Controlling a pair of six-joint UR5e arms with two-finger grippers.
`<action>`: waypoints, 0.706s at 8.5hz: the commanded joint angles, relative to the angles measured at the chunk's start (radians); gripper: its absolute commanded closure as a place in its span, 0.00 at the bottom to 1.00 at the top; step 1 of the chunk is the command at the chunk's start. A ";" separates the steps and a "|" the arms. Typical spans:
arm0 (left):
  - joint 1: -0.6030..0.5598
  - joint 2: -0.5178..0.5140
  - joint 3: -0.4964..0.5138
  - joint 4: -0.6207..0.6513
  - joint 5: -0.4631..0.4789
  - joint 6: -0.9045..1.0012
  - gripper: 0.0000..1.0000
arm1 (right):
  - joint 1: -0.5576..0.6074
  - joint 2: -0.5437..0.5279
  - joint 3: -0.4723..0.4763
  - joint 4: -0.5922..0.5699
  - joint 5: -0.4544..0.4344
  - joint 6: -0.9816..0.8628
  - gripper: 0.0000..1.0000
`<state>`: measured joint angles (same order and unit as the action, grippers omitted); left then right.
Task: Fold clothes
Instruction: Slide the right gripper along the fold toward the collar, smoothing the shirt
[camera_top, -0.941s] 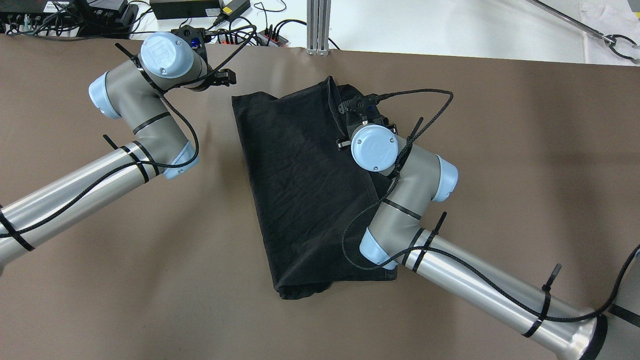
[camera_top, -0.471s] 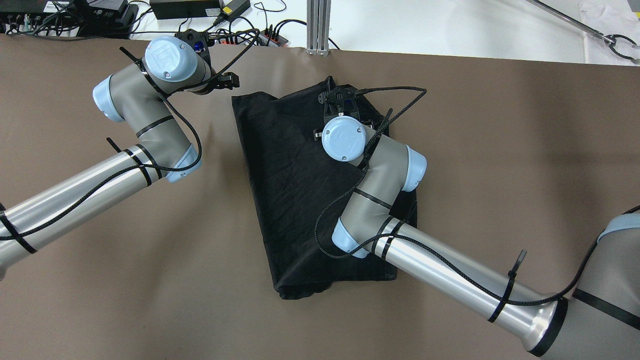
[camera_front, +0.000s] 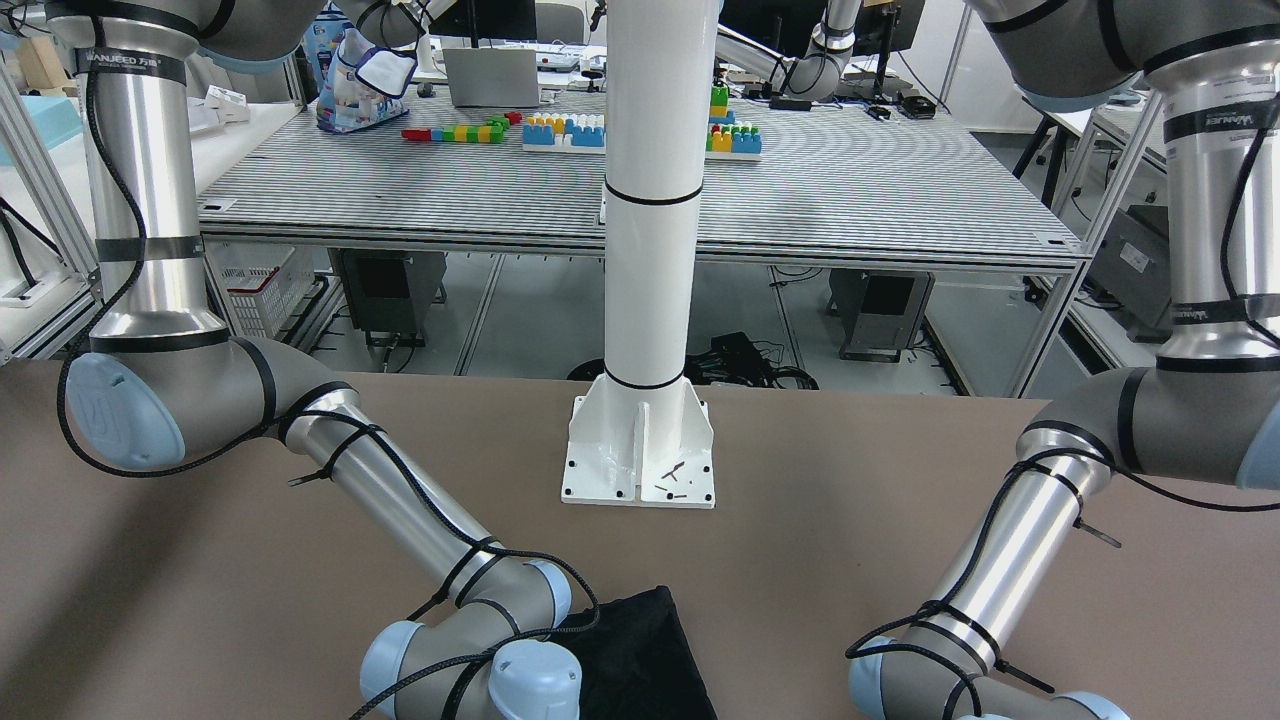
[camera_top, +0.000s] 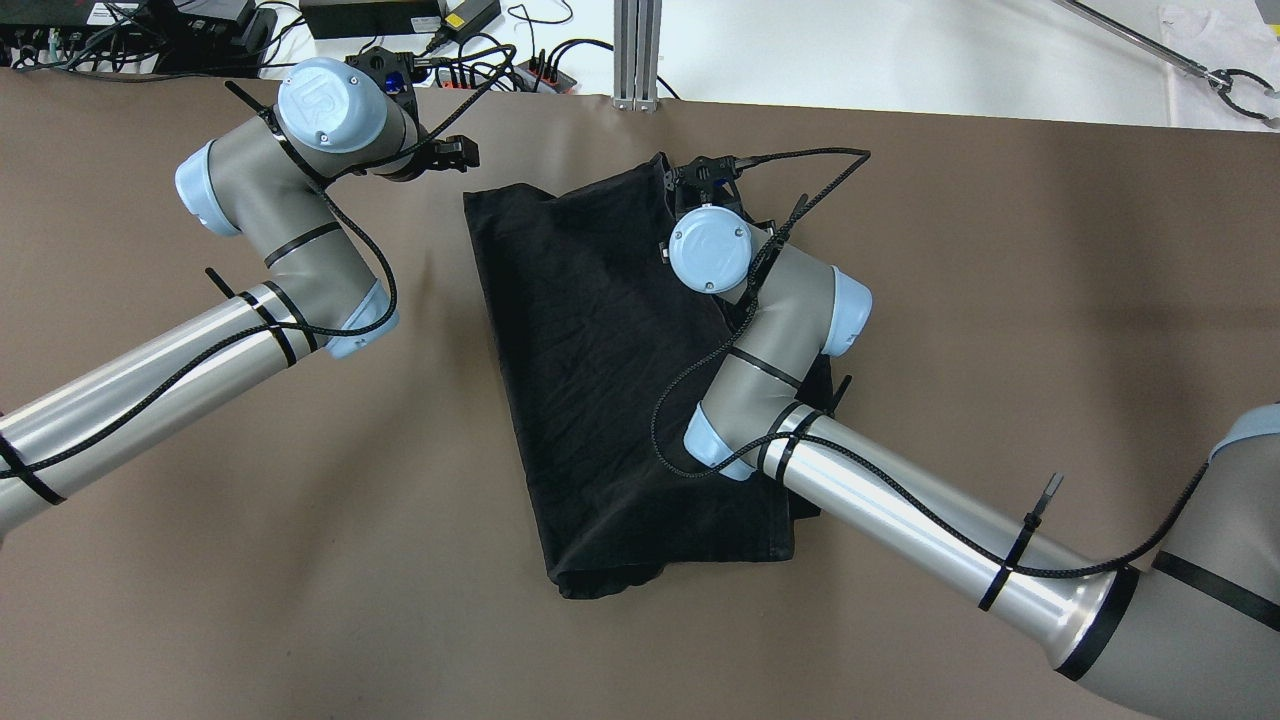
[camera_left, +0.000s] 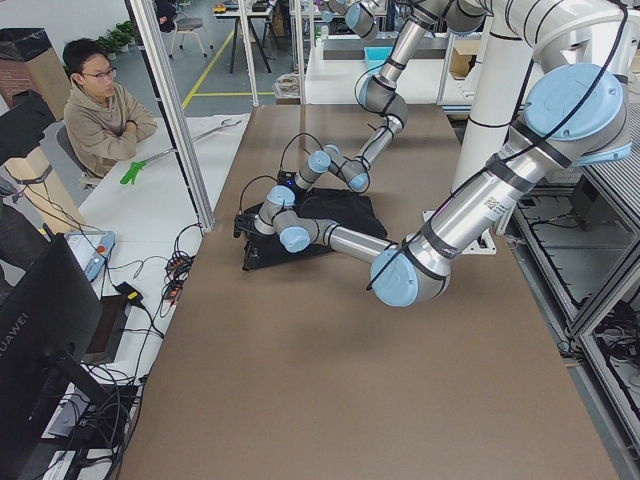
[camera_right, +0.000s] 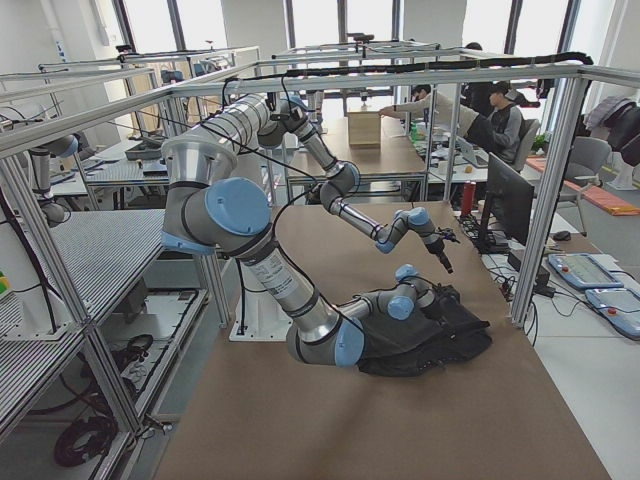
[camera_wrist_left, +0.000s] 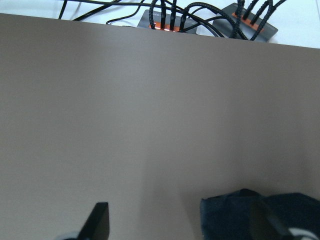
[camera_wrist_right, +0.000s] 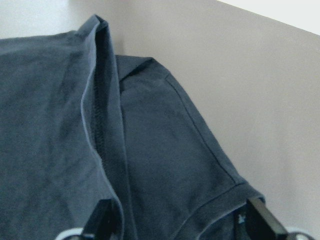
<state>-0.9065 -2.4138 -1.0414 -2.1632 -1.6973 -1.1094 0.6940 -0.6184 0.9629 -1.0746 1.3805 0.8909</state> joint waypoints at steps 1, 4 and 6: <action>-0.002 0.002 -0.005 -0.001 -0.002 -0.001 0.00 | 0.039 -0.087 -0.009 0.100 0.005 -0.068 0.06; -0.002 0.002 -0.005 -0.001 -0.004 -0.003 0.00 | 0.117 -0.104 0.042 0.096 0.119 -0.132 0.06; 0.000 0.001 -0.005 0.000 -0.004 -0.007 0.00 | 0.131 -0.179 0.183 0.058 0.173 -0.157 0.06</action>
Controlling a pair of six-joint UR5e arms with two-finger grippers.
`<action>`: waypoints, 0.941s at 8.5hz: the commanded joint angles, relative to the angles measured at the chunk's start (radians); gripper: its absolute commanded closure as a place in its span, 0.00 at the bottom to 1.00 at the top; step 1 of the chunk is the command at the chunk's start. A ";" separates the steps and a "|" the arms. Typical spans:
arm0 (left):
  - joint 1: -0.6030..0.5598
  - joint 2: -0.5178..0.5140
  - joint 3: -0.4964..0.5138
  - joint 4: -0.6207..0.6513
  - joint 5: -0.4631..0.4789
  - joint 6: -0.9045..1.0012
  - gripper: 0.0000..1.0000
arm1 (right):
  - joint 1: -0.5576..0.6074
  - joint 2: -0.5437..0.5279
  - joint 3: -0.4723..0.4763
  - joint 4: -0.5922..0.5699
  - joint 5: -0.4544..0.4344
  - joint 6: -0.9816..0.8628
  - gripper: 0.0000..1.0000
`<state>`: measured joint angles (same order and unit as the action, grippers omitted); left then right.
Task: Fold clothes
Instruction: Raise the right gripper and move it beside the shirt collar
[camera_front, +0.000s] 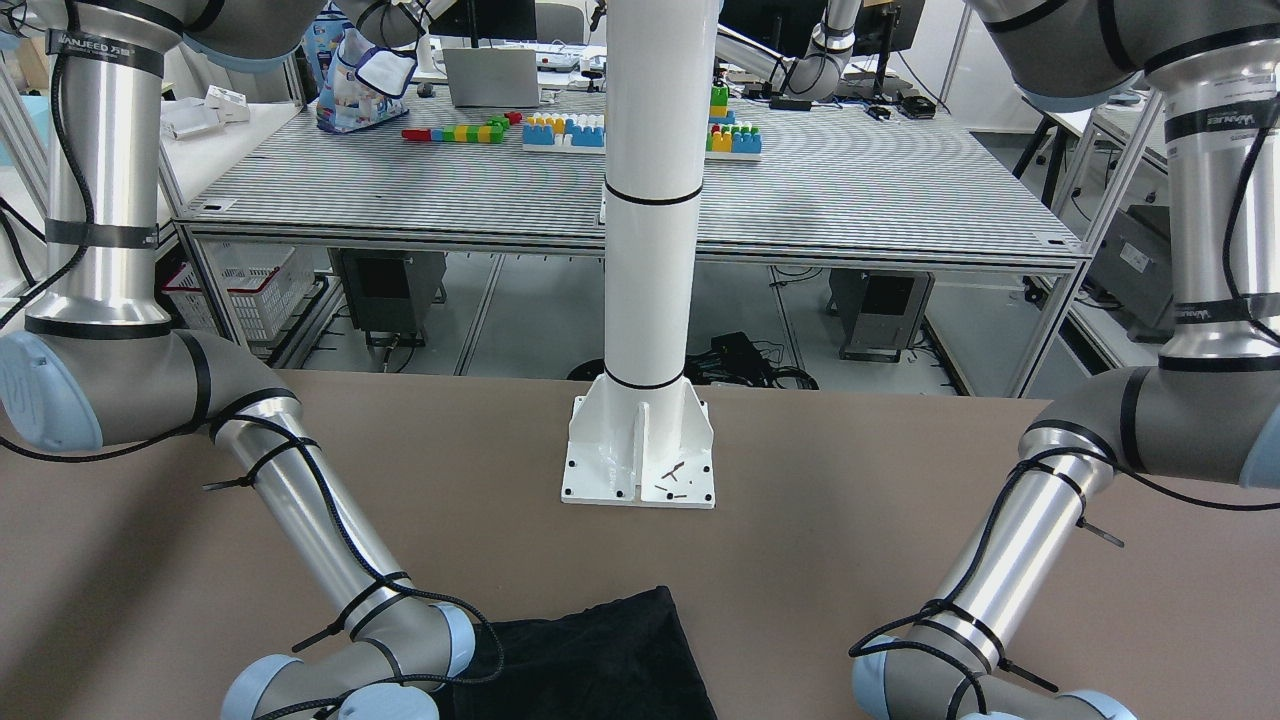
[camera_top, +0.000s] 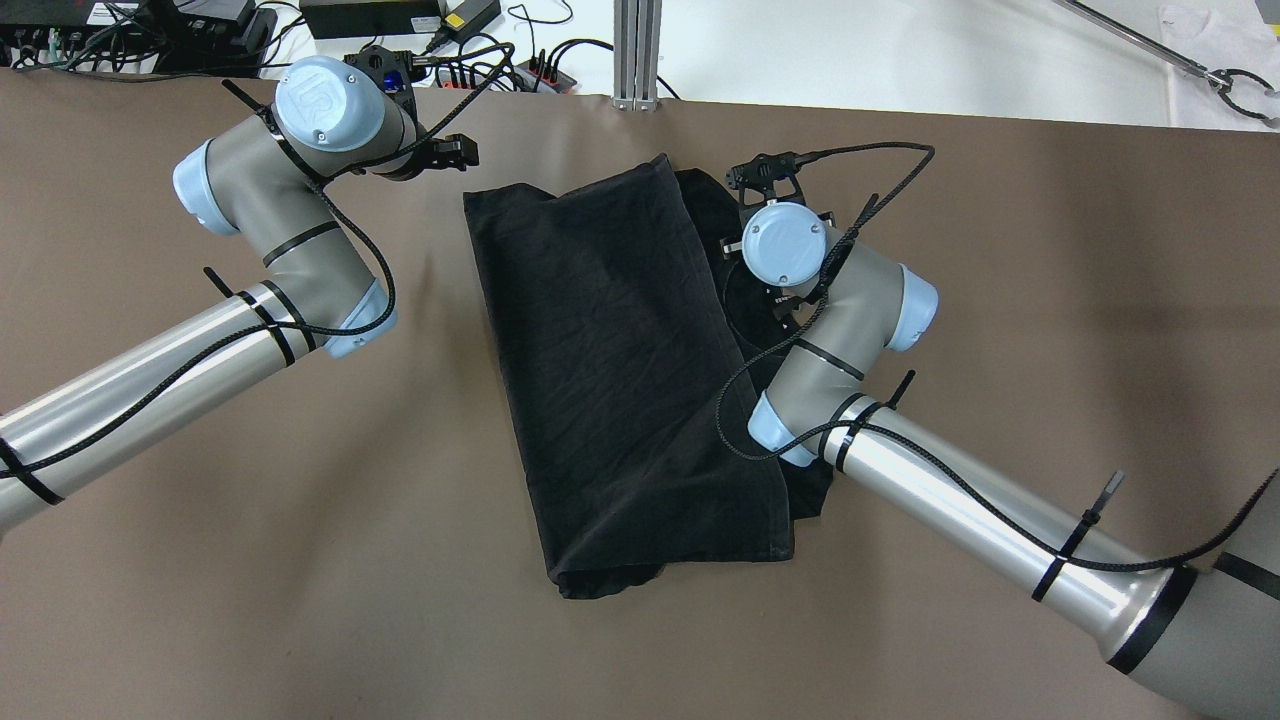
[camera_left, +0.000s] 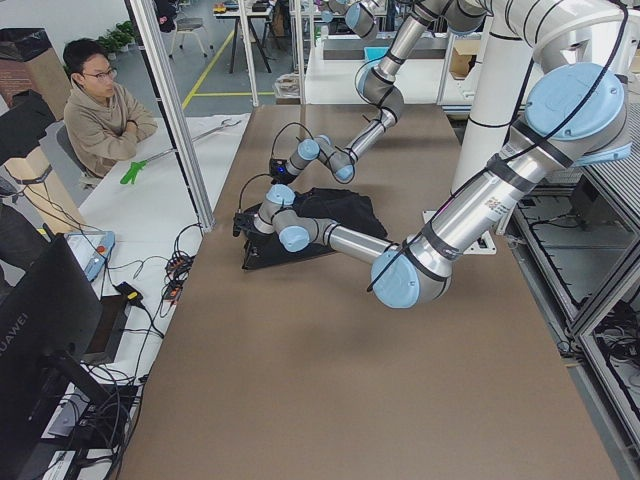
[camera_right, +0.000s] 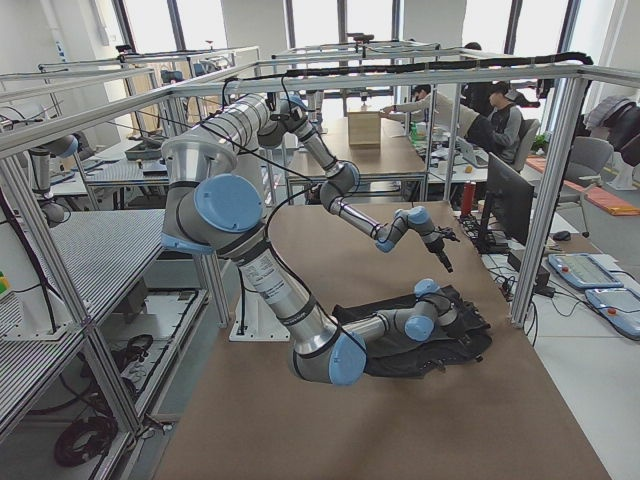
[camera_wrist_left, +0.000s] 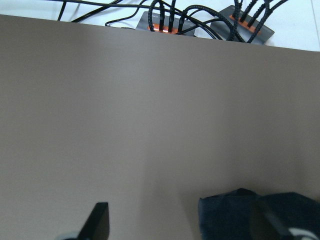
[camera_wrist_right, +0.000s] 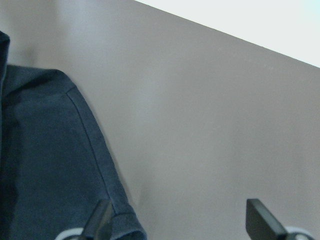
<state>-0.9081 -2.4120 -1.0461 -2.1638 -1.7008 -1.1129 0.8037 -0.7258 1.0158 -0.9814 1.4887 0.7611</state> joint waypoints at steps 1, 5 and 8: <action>0.000 -0.003 0.000 0.001 0.000 -0.004 0.00 | 0.026 -0.190 0.270 -0.046 0.076 -0.116 0.06; -0.002 0.001 0.000 0.001 0.006 -0.005 0.00 | 0.072 -0.432 0.664 -0.054 0.260 -0.084 0.05; -0.008 0.002 -0.002 -0.001 0.007 -0.005 0.00 | 0.068 -0.529 0.815 0.037 0.369 0.324 0.05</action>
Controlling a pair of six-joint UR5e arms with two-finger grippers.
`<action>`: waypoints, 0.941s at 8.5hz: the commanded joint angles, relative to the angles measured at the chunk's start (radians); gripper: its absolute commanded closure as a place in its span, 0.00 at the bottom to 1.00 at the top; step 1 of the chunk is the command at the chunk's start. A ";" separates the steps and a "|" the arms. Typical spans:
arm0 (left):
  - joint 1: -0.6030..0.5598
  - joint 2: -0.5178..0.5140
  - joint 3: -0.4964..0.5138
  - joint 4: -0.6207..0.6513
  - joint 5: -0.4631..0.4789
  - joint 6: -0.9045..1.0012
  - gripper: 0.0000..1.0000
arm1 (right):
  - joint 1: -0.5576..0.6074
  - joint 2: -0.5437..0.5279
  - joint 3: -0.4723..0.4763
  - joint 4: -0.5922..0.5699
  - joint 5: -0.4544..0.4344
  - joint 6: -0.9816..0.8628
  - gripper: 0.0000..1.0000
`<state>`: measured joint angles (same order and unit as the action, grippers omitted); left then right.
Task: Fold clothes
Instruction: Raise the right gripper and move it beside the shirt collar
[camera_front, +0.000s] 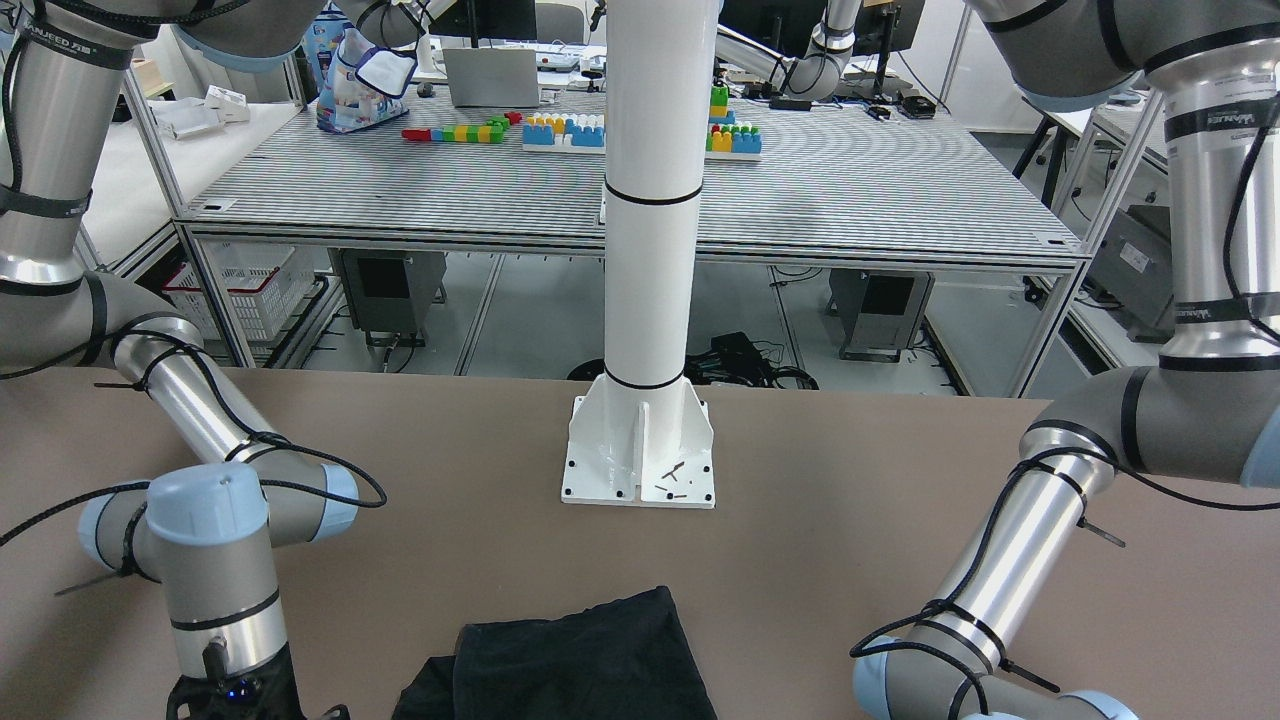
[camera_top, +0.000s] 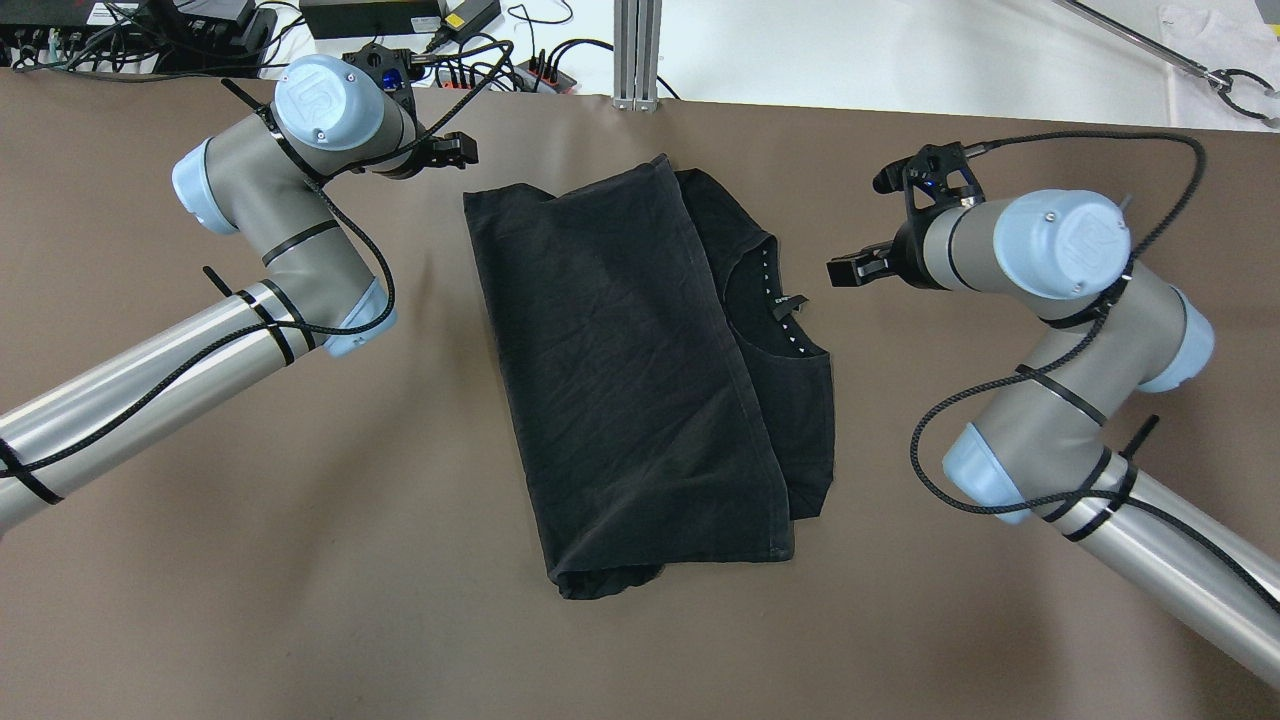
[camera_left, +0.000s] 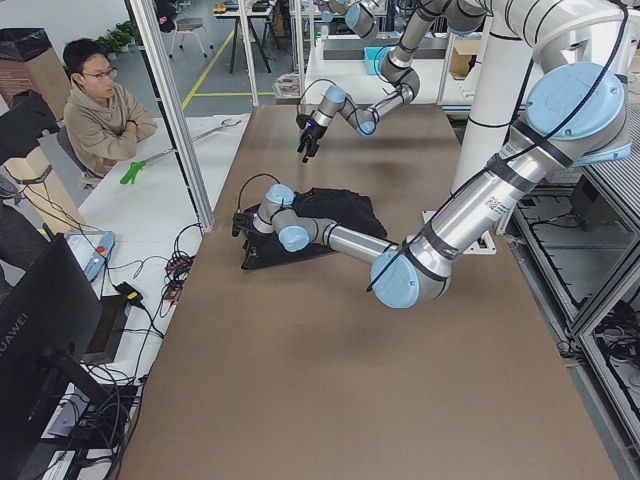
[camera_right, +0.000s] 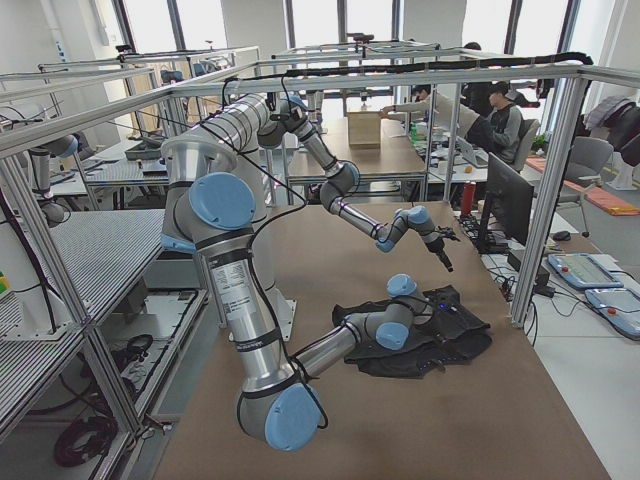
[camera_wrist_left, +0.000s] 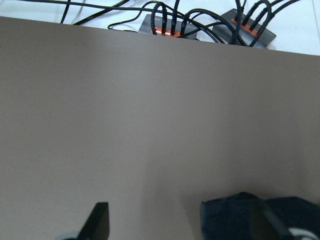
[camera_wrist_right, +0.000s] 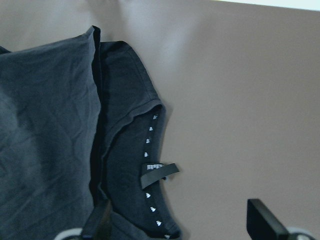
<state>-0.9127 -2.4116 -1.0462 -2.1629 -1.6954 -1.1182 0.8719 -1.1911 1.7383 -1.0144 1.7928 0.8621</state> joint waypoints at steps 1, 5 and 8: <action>-0.003 0.009 -0.008 0.000 0.003 0.000 0.00 | -0.004 -0.097 0.098 0.162 0.065 0.295 0.05; -0.003 0.043 -0.051 0.000 0.008 -0.003 0.00 | -0.076 -0.114 0.092 0.379 0.059 0.757 0.08; -0.002 0.057 -0.063 0.002 0.008 -0.005 0.00 | -0.079 -0.100 0.095 0.382 0.054 0.824 0.13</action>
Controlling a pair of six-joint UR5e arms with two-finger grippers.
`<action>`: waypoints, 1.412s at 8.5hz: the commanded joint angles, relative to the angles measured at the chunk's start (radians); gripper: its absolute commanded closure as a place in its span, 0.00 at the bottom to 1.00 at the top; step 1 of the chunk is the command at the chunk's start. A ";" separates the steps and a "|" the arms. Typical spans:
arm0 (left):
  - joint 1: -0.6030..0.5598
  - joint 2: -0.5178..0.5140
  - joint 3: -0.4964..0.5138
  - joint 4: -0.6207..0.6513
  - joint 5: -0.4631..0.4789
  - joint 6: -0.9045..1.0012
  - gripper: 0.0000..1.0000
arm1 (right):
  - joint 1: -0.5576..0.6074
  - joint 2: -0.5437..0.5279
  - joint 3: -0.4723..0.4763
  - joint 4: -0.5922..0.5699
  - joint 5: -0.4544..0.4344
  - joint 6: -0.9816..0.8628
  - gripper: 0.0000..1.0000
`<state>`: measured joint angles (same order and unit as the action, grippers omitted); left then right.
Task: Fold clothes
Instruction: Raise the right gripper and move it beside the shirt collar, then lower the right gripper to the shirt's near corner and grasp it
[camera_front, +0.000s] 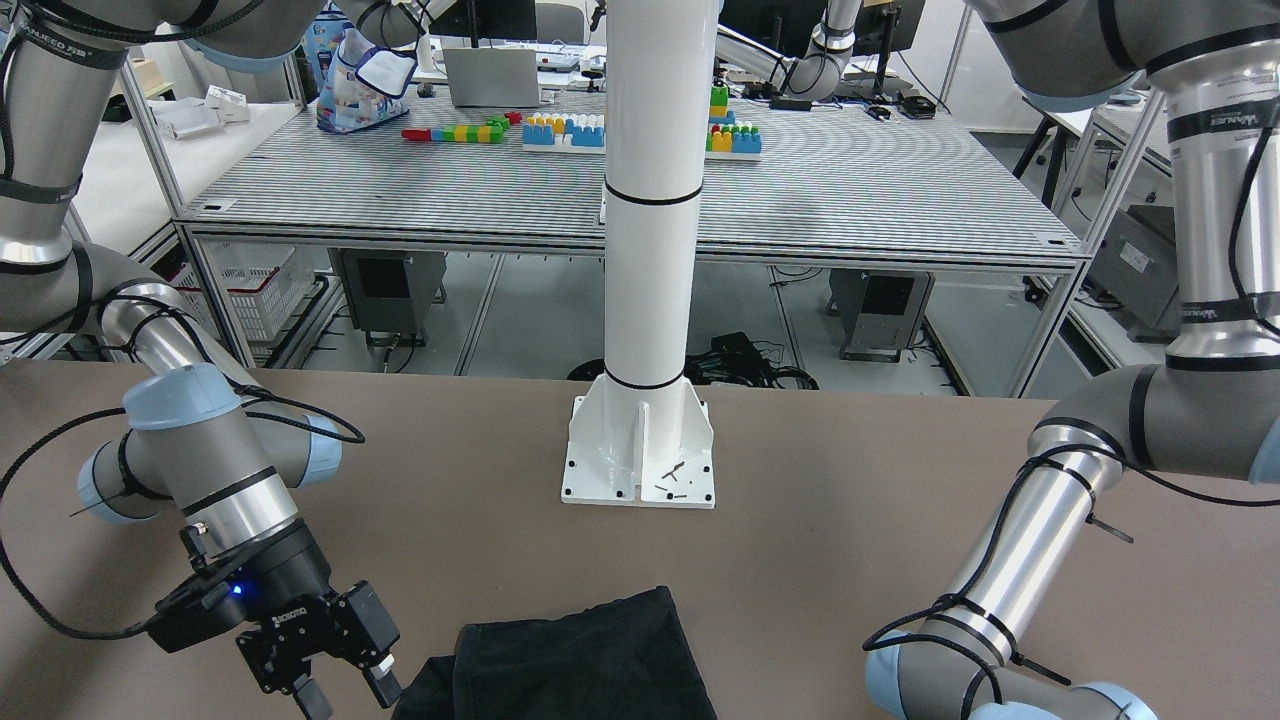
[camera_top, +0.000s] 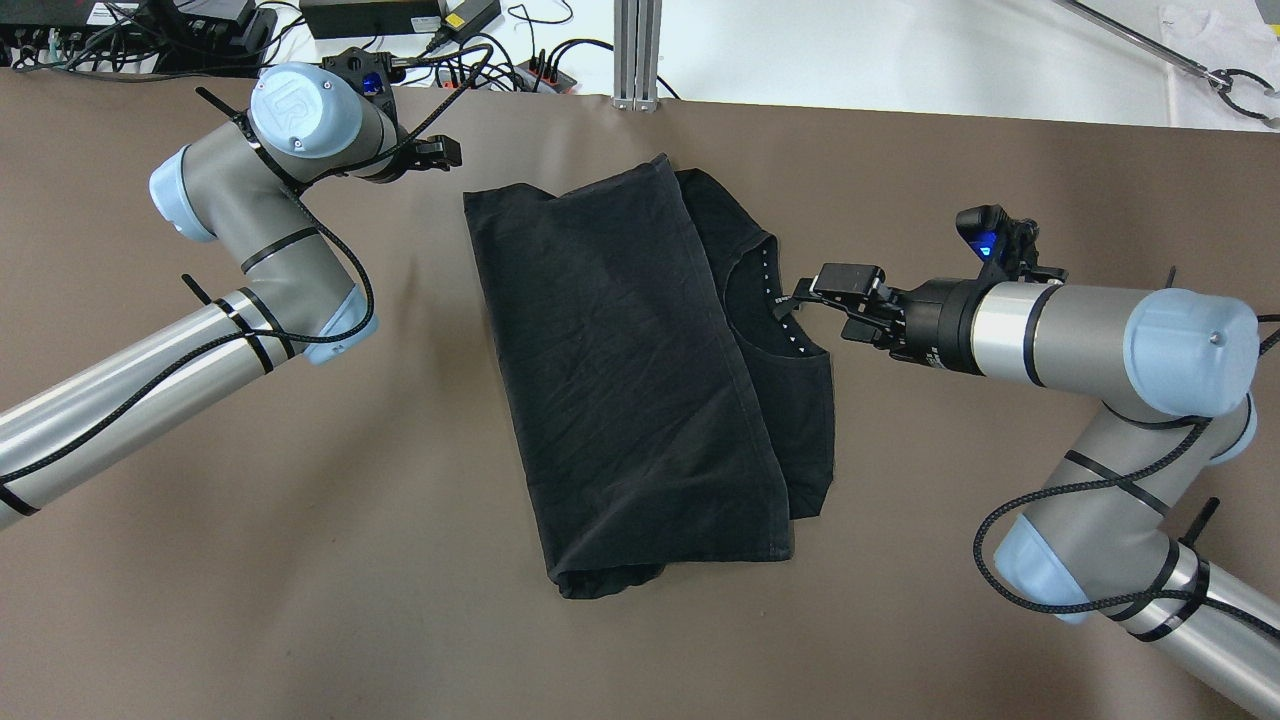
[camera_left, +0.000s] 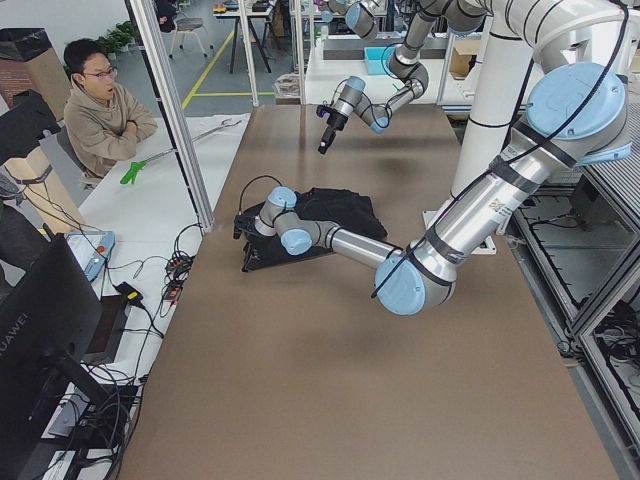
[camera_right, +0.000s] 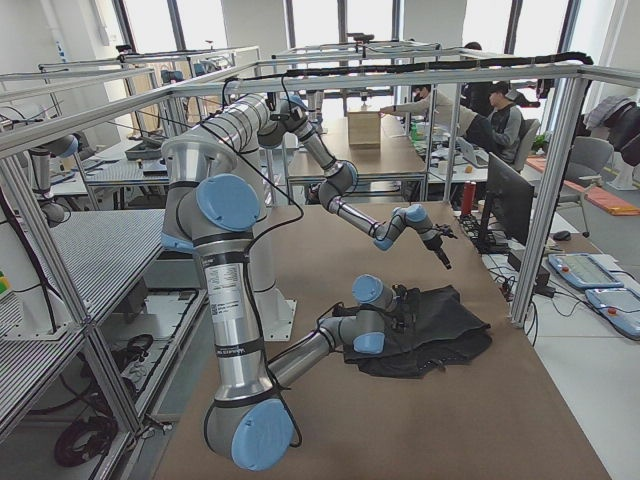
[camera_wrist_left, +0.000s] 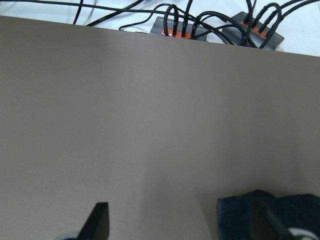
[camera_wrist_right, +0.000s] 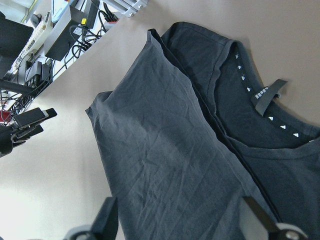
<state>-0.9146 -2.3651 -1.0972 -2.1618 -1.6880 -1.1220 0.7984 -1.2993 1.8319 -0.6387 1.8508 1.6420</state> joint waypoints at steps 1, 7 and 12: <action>0.002 0.036 -0.047 0.014 0.001 -0.001 0.00 | -0.005 0.006 0.001 0.008 -0.004 0.077 0.06; 0.005 0.040 -0.093 0.079 0.002 -0.001 0.00 | -0.112 -0.081 -0.075 0.083 -0.016 0.076 0.15; 0.005 0.035 -0.095 0.079 0.022 -0.004 0.00 | -0.229 -0.150 -0.099 0.047 -0.060 0.076 0.21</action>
<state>-0.9089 -2.3278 -1.1917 -2.0826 -1.6768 -1.1252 0.6322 -1.4167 1.7367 -0.5733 1.8328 1.7174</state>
